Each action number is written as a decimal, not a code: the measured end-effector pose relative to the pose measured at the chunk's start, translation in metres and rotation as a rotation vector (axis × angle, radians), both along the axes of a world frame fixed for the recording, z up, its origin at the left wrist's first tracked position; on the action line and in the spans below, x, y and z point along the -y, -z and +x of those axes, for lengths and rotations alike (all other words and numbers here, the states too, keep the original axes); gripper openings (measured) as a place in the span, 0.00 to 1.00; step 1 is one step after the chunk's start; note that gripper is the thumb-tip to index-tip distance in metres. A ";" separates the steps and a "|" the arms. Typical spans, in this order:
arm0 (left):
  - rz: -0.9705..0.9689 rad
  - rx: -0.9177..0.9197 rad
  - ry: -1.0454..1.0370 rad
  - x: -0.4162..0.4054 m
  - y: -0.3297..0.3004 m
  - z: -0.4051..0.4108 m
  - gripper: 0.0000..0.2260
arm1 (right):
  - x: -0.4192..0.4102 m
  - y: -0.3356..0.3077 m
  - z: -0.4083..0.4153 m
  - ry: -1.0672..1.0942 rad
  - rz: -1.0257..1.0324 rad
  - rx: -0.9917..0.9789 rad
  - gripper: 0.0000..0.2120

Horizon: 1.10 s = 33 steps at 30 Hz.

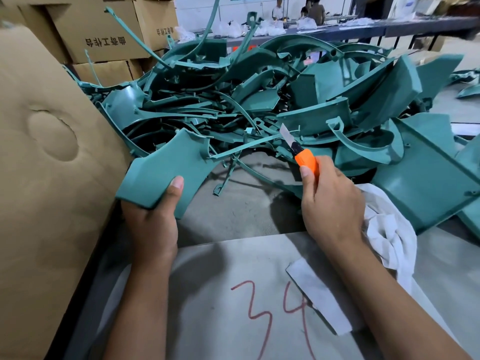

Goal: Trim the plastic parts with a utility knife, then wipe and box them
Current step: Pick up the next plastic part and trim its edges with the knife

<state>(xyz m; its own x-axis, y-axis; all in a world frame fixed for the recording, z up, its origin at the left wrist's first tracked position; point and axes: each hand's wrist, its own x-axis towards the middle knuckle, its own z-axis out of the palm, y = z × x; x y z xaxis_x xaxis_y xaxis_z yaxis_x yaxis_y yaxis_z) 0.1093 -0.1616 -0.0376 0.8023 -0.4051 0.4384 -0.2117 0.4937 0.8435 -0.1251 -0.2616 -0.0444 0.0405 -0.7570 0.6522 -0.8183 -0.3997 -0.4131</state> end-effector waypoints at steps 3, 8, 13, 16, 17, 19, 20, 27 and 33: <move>0.003 -0.025 -0.004 0.001 0.000 -0.002 0.26 | 0.000 0.001 0.000 0.017 -0.018 0.000 0.15; -0.033 -0.129 0.011 0.001 -0.006 0.001 0.16 | -0.001 -0.002 -0.001 -0.020 -0.102 0.040 0.15; -0.040 -0.418 0.053 -0.001 -0.010 0.009 0.21 | -0.003 -0.003 -0.001 -0.145 -0.174 0.144 0.17; 0.038 -0.576 0.124 -0.004 -0.011 0.014 0.18 | -0.003 -0.003 -0.002 -0.184 -0.178 0.284 0.17; 0.065 -0.603 0.149 -0.005 -0.011 0.014 0.16 | -0.002 -0.003 -0.003 -0.185 -0.183 0.311 0.17; 0.096 -0.648 0.238 -0.007 -0.012 0.011 0.12 | -0.002 -0.003 -0.003 -0.212 -0.182 0.341 0.16; 0.089 -0.683 0.302 -0.008 -0.013 0.008 0.11 | -0.004 -0.003 -0.002 -0.248 -0.184 0.346 0.16; 0.122 -0.984 0.716 0.004 -0.015 -0.026 0.27 | -0.021 -0.007 0.009 -0.628 -0.164 0.213 0.23; 0.168 -0.966 0.861 0.010 -0.011 -0.051 0.23 | -0.030 -0.006 0.019 -0.788 0.031 0.443 0.17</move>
